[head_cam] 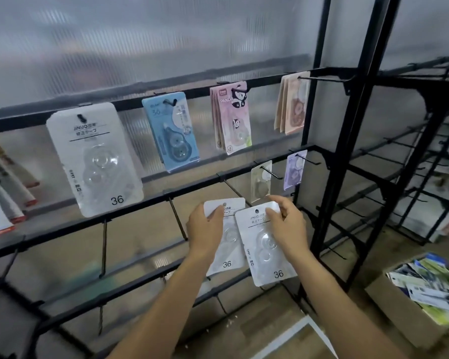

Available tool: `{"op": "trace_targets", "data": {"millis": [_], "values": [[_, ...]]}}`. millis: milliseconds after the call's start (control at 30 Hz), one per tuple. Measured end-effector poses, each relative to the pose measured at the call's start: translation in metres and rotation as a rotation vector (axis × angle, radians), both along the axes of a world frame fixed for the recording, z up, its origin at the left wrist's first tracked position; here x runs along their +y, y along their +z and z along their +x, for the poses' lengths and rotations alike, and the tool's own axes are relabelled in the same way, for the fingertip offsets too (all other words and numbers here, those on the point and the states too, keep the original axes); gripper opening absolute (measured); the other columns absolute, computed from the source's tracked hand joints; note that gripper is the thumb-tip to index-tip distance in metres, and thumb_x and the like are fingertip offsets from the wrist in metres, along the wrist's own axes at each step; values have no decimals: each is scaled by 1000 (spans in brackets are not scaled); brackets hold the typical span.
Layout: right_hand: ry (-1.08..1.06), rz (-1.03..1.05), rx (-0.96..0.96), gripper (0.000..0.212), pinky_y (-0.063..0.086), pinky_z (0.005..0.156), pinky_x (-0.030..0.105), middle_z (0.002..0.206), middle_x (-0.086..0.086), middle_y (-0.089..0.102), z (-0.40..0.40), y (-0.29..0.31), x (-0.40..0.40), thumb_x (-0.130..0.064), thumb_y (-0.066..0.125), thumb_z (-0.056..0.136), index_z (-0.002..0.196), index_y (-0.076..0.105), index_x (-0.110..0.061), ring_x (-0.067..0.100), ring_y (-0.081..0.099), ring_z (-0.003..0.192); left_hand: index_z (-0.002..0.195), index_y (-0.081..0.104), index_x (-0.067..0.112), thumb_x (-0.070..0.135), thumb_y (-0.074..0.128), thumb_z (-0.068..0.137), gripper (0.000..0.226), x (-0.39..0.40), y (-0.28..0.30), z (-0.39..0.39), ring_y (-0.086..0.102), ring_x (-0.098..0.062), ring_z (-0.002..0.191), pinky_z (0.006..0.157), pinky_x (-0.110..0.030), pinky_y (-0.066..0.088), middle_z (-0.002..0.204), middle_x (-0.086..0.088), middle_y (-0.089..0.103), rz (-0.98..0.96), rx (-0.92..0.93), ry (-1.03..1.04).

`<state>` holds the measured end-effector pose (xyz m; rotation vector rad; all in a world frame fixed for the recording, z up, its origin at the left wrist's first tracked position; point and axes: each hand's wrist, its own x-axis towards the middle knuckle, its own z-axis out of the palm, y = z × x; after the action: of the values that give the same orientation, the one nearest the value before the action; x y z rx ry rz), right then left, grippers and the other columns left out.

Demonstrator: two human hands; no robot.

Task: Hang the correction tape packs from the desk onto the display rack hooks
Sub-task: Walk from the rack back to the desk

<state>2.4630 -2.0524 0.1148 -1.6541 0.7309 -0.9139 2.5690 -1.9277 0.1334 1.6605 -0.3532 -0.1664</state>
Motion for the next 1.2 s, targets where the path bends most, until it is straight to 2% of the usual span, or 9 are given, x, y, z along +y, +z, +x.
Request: {"op": "trace_targets", "data": {"millis": [167,333,400,533,667,767,867,1033,1200], "values": [[27,-4,22,25,40,71,5,103,-5,67,18,-13,-28,-9,57,88,107,63,-25,11,60,94,87,61,25,23,60,93,6,-21,-6,14,61,-2,78,60,-16,43,86,11,66,41,-60,127],[130,-57,25,21,48,81,31,93,-3,68,22,-23,-45,-8,58,87,103,64,-21,16,62,89,92,61,21,24,59,93,4,-41,-15,17,61,-1,79,56,-11,40,88,10,66,58,-29,249],[195,-79,6,22,50,76,29,89,-6,67,21,-28,-49,-9,58,88,94,61,-30,14,62,86,93,62,19,26,60,92,7,-48,-15,20,60,-1,76,51,-9,41,87,9,66,74,-35,293],[212,-108,-53,27,43,61,8,80,-11,62,25,-39,-53,-6,59,88,88,56,-33,-4,57,72,94,61,19,29,61,92,10,-56,-16,21,60,-2,75,49,-7,40,87,6,66,94,-51,350],[249,-169,31,8,45,62,16,81,-6,64,50,-40,-66,-14,60,91,97,61,-20,8,60,74,85,57,24,32,59,93,11,-52,-16,22,58,-6,73,55,-17,38,85,3,64,142,-103,384],[260,-299,106,11,42,62,22,84,0,63,79,-34,-78,-16,57,92,99,63,-10,14,59,76,87,57,22,30,59,93,10,-45,-12,22,59,-8,70,58,-19,42,82,2,64,157,-151,414],[278,-348,178,12,45,61,22,84,-1,59,110,-28,-85,-19,52,95,101,59,-11,12,57,72,83,57,27,25,65,89,10,-38,-4,21,61,1,67,58,-10,45,75,11,63,148,-217,451],[243,-379,286,15,37,66,23,89,1,64,154,-26,-95,-20,51,95,100,63,-11,12,55,78,88,62,33,17,68,86,18,-36,4,6,67,-8,80,69,-31,58,85,14,67,70,-106,119],[269,-351,339,19,34,68,25,89,6,65,171,-31,-103,-24,53,93,100,64,-10,18,54,79,91,67,31,13,67,87,19,-47,-5,-16,67,-13,85,70,-27,56,91,7,69,58,-47,-143]]}}
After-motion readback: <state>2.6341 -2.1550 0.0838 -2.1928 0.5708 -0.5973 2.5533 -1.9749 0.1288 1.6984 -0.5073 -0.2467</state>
